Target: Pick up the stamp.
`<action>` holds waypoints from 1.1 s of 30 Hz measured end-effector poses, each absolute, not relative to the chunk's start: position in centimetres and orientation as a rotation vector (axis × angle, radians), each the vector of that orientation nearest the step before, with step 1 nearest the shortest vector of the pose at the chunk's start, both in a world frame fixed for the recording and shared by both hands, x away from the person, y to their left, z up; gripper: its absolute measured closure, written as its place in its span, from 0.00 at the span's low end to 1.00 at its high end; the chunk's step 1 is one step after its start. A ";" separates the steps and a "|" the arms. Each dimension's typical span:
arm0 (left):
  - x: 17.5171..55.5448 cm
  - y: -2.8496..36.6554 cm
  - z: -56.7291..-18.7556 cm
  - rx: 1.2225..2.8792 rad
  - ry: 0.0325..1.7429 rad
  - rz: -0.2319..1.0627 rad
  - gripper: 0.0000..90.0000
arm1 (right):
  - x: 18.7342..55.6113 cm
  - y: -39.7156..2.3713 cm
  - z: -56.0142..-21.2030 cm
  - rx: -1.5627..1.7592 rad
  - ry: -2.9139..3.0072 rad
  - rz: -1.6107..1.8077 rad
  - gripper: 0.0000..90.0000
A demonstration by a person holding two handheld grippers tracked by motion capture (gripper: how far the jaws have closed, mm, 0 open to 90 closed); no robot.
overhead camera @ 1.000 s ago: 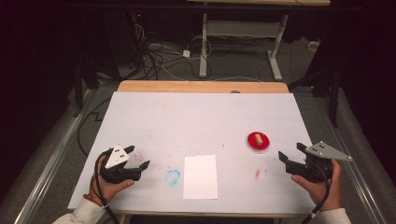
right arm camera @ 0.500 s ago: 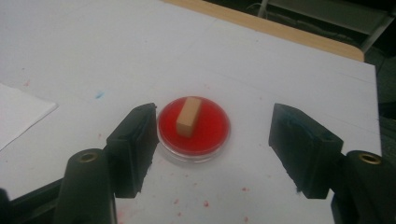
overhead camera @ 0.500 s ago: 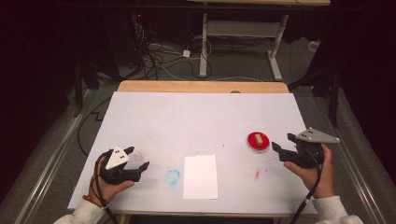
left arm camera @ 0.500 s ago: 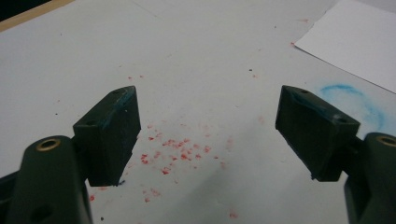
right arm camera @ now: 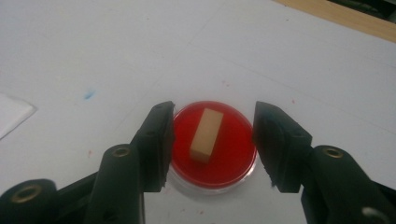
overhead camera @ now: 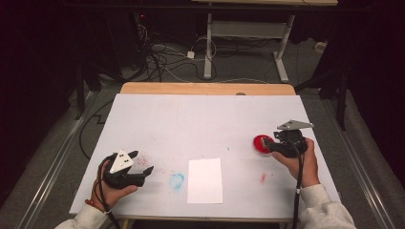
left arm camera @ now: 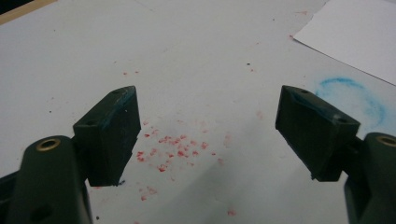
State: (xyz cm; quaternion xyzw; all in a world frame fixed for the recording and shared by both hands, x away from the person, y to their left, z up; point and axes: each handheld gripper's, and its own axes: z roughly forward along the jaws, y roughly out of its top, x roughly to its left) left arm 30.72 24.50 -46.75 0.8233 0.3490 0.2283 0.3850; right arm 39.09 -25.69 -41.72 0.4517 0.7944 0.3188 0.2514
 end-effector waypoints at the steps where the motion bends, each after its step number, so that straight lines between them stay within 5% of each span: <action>1: 30.7 24.5 -46.8 2.098 0.890 0.582 0.24 | 39.3 -25.5 -41.9 1.228 2.167 0.861 0.58; 23: 30.7 24.5 -46.9 2.120 0.883 0.573 0.25 | 41.9 -24.7 -44.7 1.274 2.240 0.764 0.84; 33: 30.7 24.5 -47.1 2.132 0.882 0.562 0.25 | 41.9 -24.8 -45.0 1.263 2.240 0.777 0.85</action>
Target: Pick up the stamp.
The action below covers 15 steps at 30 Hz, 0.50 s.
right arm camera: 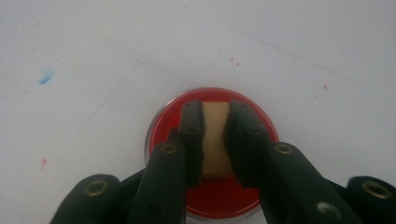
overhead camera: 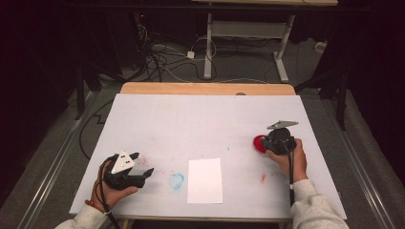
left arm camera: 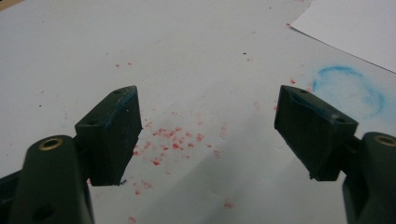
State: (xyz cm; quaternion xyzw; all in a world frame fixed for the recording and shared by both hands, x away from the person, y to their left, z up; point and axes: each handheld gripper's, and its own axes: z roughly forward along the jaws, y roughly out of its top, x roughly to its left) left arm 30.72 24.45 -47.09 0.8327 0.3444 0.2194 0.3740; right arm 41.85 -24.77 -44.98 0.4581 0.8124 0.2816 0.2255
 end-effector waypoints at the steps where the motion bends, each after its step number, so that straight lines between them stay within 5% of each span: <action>1: 30.7 24.4 -47.1 2.132 0.882 0.562 0.25 | 41.9 -24.8 -45.0 1.263 2.240 0.777 0.85; 15: 30.5 24.5 -47.1 2.129 0.884 0.566 0.25 | 41.9 -25.1 -45.1 1.279 2.240 0.812 0.85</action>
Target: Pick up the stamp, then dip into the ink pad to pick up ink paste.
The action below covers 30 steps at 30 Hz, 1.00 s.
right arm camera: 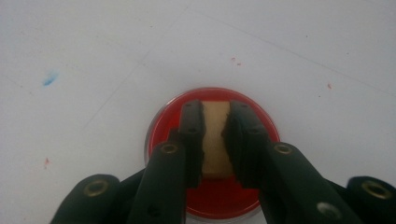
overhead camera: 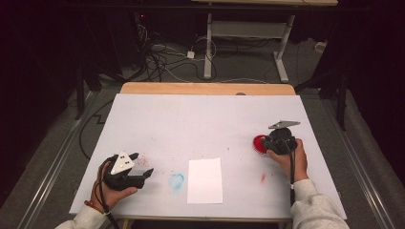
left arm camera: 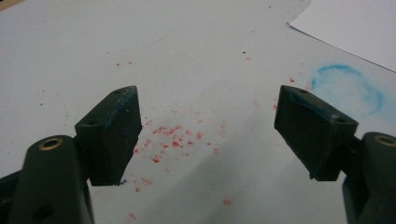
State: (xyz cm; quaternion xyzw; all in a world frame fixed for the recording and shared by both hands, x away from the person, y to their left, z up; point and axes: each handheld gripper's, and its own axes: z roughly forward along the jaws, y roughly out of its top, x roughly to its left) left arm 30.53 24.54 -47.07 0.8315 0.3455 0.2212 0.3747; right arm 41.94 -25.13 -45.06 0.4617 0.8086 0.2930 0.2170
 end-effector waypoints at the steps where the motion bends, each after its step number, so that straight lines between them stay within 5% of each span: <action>1: 30.5 24.6 -47.1 2.124 0.883 0.569 0.25 | 41.8 -25.2 -44.8 1.262 2.222 0.803 0.85; 30: 31.4 24.1 -47.4 2.151 0.852 0.554 0.25 | 38.1 -27.4 -38.8 1.161 2.104 1.077 0.85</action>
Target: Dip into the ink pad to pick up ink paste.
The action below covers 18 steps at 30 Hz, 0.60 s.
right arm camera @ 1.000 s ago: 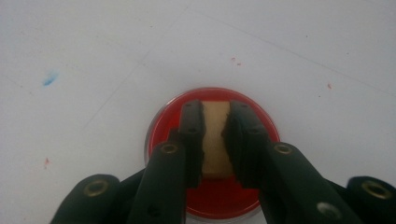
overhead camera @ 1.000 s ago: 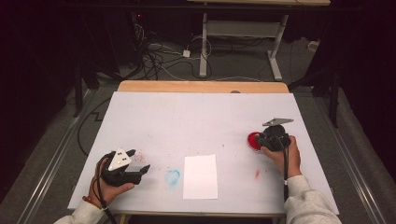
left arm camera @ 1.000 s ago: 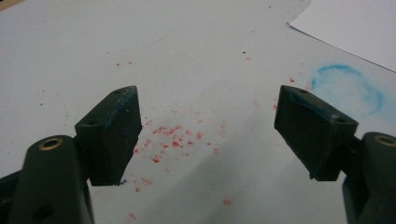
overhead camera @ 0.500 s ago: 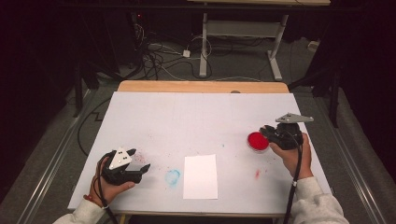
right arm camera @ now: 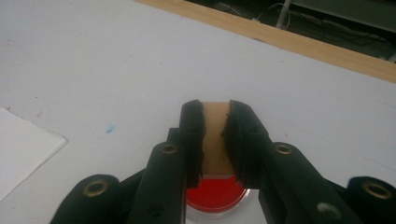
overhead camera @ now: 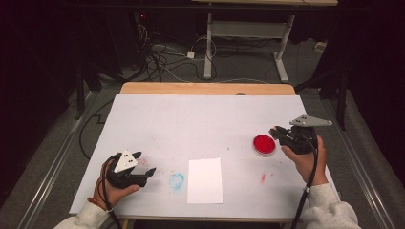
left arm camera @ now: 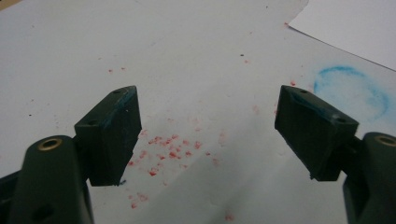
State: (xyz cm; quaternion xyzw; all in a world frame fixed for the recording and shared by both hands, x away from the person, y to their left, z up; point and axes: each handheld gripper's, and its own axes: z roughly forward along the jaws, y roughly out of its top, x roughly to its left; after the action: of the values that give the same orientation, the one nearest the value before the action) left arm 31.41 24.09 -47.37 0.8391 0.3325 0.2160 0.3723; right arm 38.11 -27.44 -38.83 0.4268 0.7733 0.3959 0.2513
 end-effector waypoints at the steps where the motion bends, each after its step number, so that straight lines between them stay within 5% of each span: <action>1: 31.5 24.1 -47.3 2.143 0.852 0.552 0.25 | 38.0 -27.3 -38.6 1.152 2.103 1.079 0.85; 18: 31.8 23.5 -47.5 2.170 0.828 0.545 0.25 | 37.9 -27.2 -37.5 1.120 2.093 1.093 0.85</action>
State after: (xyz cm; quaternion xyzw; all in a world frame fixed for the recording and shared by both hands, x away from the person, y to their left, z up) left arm 31.80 23.48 -47.48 0.8455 0.3227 0.2122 0.3688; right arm 37.95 -27.19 -37.45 0.4136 0.7732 0.4039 0.2608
